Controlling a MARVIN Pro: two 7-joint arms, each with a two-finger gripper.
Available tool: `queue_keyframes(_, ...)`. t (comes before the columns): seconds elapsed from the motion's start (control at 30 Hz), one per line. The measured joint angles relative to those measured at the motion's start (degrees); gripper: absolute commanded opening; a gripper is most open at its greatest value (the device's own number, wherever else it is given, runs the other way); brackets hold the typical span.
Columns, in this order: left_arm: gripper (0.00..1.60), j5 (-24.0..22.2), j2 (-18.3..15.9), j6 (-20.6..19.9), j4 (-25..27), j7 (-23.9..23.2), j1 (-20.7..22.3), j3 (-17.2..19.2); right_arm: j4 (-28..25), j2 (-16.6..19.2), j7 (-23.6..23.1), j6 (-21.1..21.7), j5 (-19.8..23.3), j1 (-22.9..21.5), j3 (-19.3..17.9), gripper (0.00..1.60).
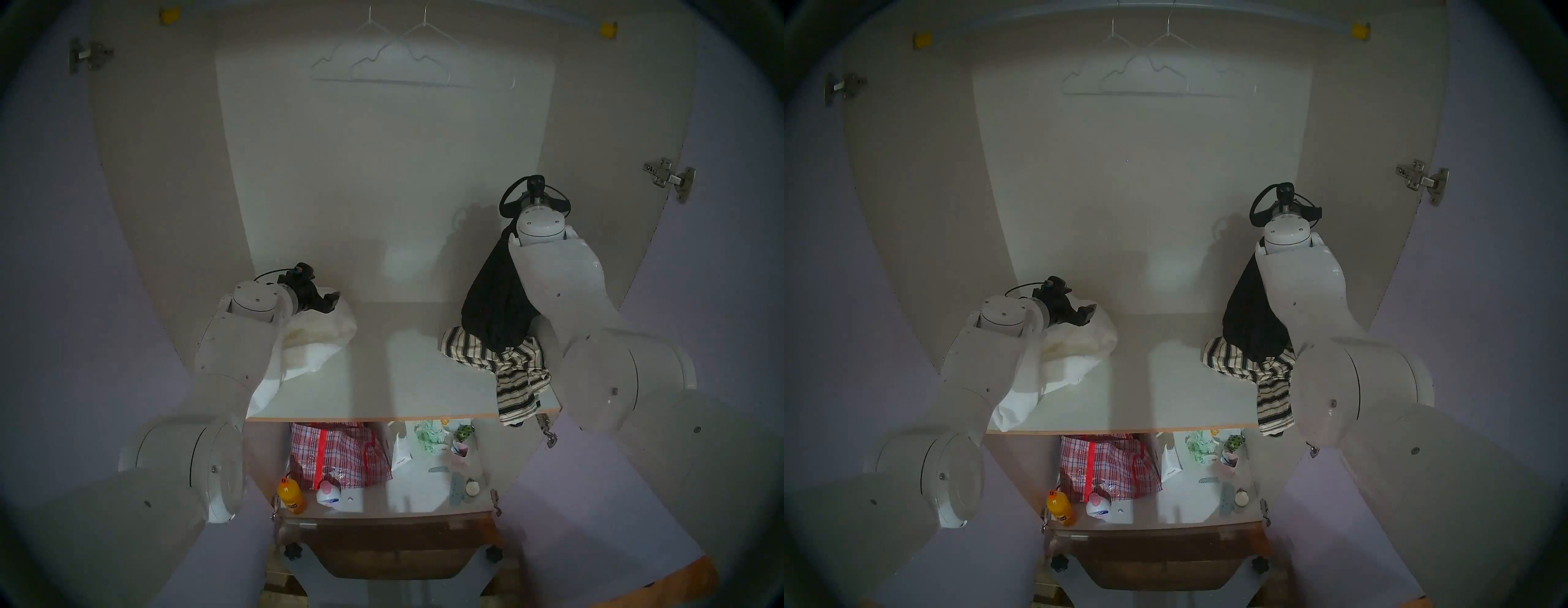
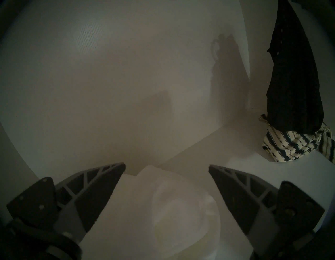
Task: Sort tops into two piles: light colors and dark colors
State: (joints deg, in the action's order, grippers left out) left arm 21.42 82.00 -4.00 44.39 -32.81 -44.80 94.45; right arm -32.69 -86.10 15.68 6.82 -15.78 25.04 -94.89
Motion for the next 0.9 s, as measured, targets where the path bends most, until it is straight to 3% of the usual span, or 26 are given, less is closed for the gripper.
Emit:
queue_keyframes(0.1,1.6,0.0,0.0,0.0,0.1,0.0,0.0,0.0,0.9,-0.2,1.5,6.4,0.9,0.3,-3.0,0.0)
queue_keyframes(0.27,1.6,0.0,0.0,0.0,0.1,0.0,0.0,0.0,2.4,-0.7,1.8,10.3,2.0,0.5,-6.7,0.0)
queue_keyframes(0.43,1.6,0.0,0.0,0.0,0.1,0.0,0.0,0.0,6.7,-1.3,2.7,15.2,1.7,-0.2,-6.1,0.0)
queue_keyframes(0.47,1.6,0.0,0.0,0.0,0.1,0.0,0.0,0.0,8.1,-1.6,2.6,16.0,2.0,-0.6,-6.5,0.46)
queue_keyframes(0.5,1.6,0.0,0.0,0.0,0.1,0.0,0.0,0.0,10.6,-1.8,2.6,17.7,3.0,-1.6,-7.7,1.47)
queue_keyframes(0.53,1.6,0.0,0.0,0.0,0.1,0.0,0.0,0.0,13.0,-2.0,2.6,19.7,4.5,-2.7,-9.0,1.6)
queue_keyframes(0.6,1.6,0.0,0.0,0.0,0.1,0.0,0.0,0.0,17.0,-2.1,3.0,22.8,7.2,-4.7,-11.1,1.6)
queue_keyframes(0.7,1.6,0.0,0.0,0.0,0.0,0.0,0.0,0.0,19.4,-2.2,2.7,22.8,7.9,-6.1,-10.3,1.6)
queue_keyframes(0.9,1.6,0.0,0.0,0.0,-0.1,0.1,0.0,0.0,17.6,-3.2,0.1,16.0,5.4,-6.6,-3.3,1.6)
